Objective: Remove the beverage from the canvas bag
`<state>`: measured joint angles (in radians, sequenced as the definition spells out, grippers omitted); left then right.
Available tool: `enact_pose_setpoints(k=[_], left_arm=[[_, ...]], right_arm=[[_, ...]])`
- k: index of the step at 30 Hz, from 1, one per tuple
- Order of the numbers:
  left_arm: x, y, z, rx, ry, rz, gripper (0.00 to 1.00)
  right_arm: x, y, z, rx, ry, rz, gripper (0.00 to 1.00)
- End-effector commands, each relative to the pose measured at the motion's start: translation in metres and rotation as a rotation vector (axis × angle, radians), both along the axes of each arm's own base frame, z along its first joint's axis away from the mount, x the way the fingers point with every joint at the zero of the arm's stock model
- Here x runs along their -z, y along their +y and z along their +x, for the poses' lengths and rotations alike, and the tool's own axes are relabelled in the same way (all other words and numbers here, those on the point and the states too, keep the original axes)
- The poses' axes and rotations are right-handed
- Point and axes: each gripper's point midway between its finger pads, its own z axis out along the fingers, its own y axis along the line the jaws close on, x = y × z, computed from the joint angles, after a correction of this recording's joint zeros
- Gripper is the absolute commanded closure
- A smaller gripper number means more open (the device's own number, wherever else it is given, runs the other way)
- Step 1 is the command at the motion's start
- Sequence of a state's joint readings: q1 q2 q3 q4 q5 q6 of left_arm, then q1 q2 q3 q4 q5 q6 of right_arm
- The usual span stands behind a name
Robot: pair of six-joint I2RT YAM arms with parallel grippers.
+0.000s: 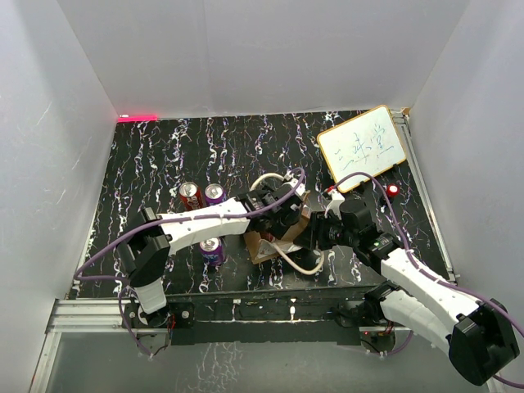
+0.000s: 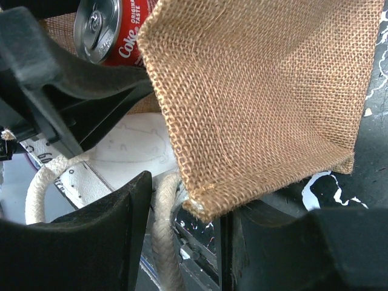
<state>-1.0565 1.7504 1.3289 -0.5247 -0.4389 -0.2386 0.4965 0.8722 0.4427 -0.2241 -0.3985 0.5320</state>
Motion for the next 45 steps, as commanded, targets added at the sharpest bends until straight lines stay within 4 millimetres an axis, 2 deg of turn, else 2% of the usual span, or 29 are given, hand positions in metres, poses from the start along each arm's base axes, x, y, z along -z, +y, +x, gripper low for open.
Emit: enact_pose_setpoints(k=[1, 18, 22, 23, 28, 33, 37, 42, 45], left_arm=[[-0.063, -0.025, 0.001, 0.033, -0.049, -0.201, 0.99], [-0.144, -0.019, -0.011, 0.002, -0.116, -0.477, 1.00], [-0.174, -0.018, -0.013, 0.008, -0.143, -0.574, 1.00], [-0.190, -0.015, -0.015, 0.011, -0.160, -0.615, 1.00], [-0.234, -0.002, -0.018, 0.010, -0.211, -0.722, 1.00], [-0.264, 0.019, -0.018, -0.017, -0.267, -0.721, 1.00], [-0.274, 0.052, -0.014, -0.083, -0.337, -0.641, 1.00], [-0.271, 0.093, -0.014, -0.192, -0.384, -0.529, 1.00], [-0.262, 0.110, -0.017, -0.250, -0.365, -0.465, 1.00]], right_arm=[[-0.005, 0.001, 0.009, 0.017, -0.043, 0.000, 0.55], [-0.005, 0.004, 0.012, 0.017, -0.025, 0.006, 0.55], [-0.004, 0.004, 0.011, 0.018, -0.019, 0.006, 0.55], [-0.004, 0.004, 0.010, 0.017, -0.017, 0.006, 0.55], [-0.004, 0.004, 0.010, 0.017, -0.013, 0.009, 0.55], [-0.003, 0.004, 0.010, 0.018, -0.010, 0.011, 0.55], [-0.003, 0.005, 0.010, 0.017, -0.008, 0.012, 0.55], [-0.003, 0.005, 0.010, 0.016, -0.005, 0.012, 0.55], [-0.002, 0.006, 0.011, 0.015, -0.003, 0.012, 0.55]])
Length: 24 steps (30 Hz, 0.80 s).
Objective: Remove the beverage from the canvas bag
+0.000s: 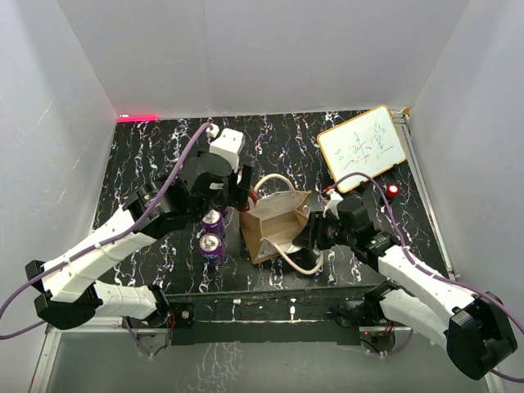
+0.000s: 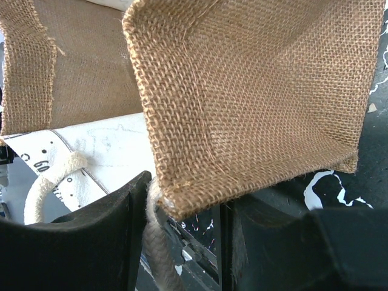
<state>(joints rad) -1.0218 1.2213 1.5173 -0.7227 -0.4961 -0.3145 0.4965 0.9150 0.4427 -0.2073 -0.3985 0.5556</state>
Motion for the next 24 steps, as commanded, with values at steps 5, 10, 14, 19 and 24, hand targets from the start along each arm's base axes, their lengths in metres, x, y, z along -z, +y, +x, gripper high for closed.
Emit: enact_pose_setpoints(k=[5, 10, 14, 19, 24], left_arm=[[-0.012, 0.078, 0.001, -0.278, -0.044, 0.133, 1.00], [0.003, 0.122, 0.004, -0.441, -0.079, 0.316, 1.00], [0.017, 0.153, 0.009, -0.555, -0.104, 0.369, 1.00], [0.049, 0.176, 0.014, -0.654, -0.087, 0.374, 1.00], [0.088, 0.181, 0.022, -0.695, -0.053, 0.335, 1.00]], right_arm=[[-0.009, 0.006, 0.011, 0.000, -0.038, 0.013, 0.55], [-0.008, 0.006, 0.011, -0.003, -0.034, 0.008, 0.55], [-0.006, 0.005, 0.011, -0.001, -0.032, 0.006, 0.55], [-0.006, 0.006, 0.011, -0.001, -0.029, 0.008, 0.55], [-0.005, 0.005, 0.011, 0.000, -0.028, 0.001, 0.55]])
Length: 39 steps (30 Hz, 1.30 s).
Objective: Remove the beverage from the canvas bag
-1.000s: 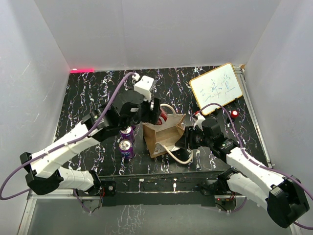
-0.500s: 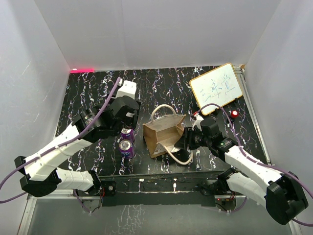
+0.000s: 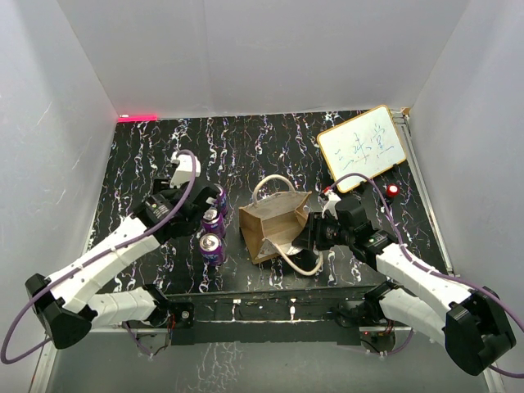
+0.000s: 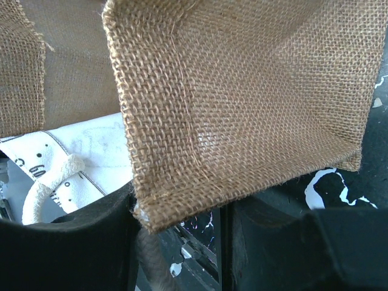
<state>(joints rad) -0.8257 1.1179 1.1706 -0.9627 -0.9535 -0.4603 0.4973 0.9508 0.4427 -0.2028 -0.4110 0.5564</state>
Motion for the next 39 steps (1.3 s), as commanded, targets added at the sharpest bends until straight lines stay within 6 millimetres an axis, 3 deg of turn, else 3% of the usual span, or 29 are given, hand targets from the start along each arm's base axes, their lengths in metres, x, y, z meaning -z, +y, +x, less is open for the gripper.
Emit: enact_pose_setpoints(k=[1, 9, 19, 25, 33, 39], left_arm=[[0.007, 0.006, 0.014, -0.077, -0.115, -0.088, 1.00], [0.057, 0.004, 0.033, -0.117, -0.085, -0.127, 1.00], [0.093, 0.001, 0.040, -0.141, -0.050, -0.154, 1.00], [0.101, 0.001, 0.038, -0.166, -0.047, -0.166, 1.00], [0.116, 0.001, 0.034, -0.195, -0.026, -0.188, 1.00], [0.122, 0.004, 0.032, -0.216, -0.016, -0.174, 0.98]], right_arm=[[-0.012, 0.003, 0.013, 0.011, -0.058, 0.006, 0.55], [-0.033, 0.007, 0.021, 0.022, -0.088, 0.033, 0.50], [-0.074, 0.002, 0.042, 0.106, -0.157, 0.013, 0.02], [-0.111, -0.010, 0.058, 0.182, -0.230, -0.028, 0.01], [-0.176, -0.021, 0.063, 0.231, -0.352, -0.017, 0.01], [-0.191, -0.032, 0.059, 0.260, -0.393, -0.031, 0.01]])
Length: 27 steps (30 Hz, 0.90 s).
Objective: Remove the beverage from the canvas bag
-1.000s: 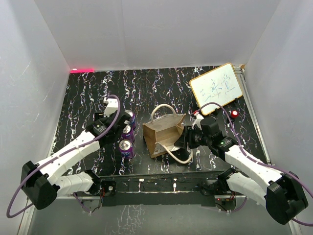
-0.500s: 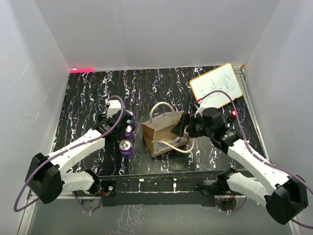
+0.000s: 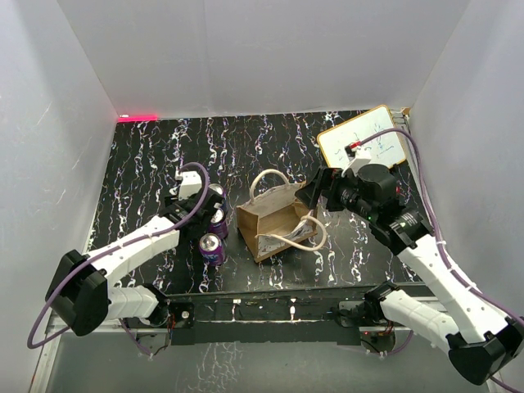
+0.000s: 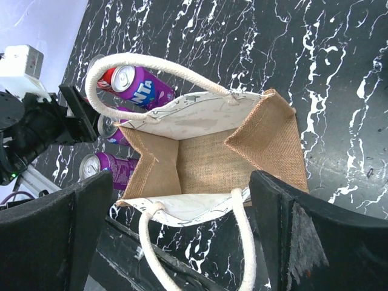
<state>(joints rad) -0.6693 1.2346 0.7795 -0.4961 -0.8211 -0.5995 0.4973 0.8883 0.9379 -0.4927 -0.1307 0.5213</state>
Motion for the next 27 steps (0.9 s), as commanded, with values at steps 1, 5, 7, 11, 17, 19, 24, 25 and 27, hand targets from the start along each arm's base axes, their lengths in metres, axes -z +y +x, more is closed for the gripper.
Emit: enact_pose_setpoints(k=[1, 5, 7, 11, 17, 19, 24, 25, 27], left_arm=[[-0.011, 0.005, 0.007, -0.059, -0.069, -0.004, 0.94], [-0.010, 0.008, 0.004, -0.078, -0.068, 0.000, 0.83], [-0.011, 0.008, 0.004, -0.080, -0.071, -0.007, 0.72], [-0.014, 0.009, 0.002, -0.082, -0.074, -0.012, 0.49], [-0.030, 0.007, 0.003, -0.067, -0.096, -0.032, 0.18], [-0.038, 0.008, 0.004, -0.061, -0.110, -0.036, 0.11], [-0.082, 0.005, 0.006, -0.031, -0.152, -0.064, 0.03], [-0.099, 0.002, 0.008, -0.008, -0.165, -0.083, 0.03], [-0.142, -0.010, 0.011, 0.075, -0.212, -0.138, 0.03]], right_arm=[[-0.023, -0.012, -0.001, 0.039, -0.070, -0.013, 0.01], [-0.019, -0.014, -0.005, 0.042, -0.062, -0.011, 0.01], [-0.016, -0.015, -0.006, 0.043, -0.058, -0.012, 0.01], [-0.015, -0.017, -0.008, 0.048, -0.053, -0.022, 0.01], [-0.022, -0.022, -0.009, 0.056, -0.068, -0.040, 0.01], [-0.024, -0.023, -0.009, 0.060, -0.073, -0.045, 0.01], [-0.033, -0.025, -0.012, 0.050, -0.091, -0.059, 0.01], [-0.036, -0.027, -0.012, 0.048, -0.101, -0.068, 0.01], [-0.045, -0.030, -0.014, 0.038, -0.130, -0.096, 0.01]])
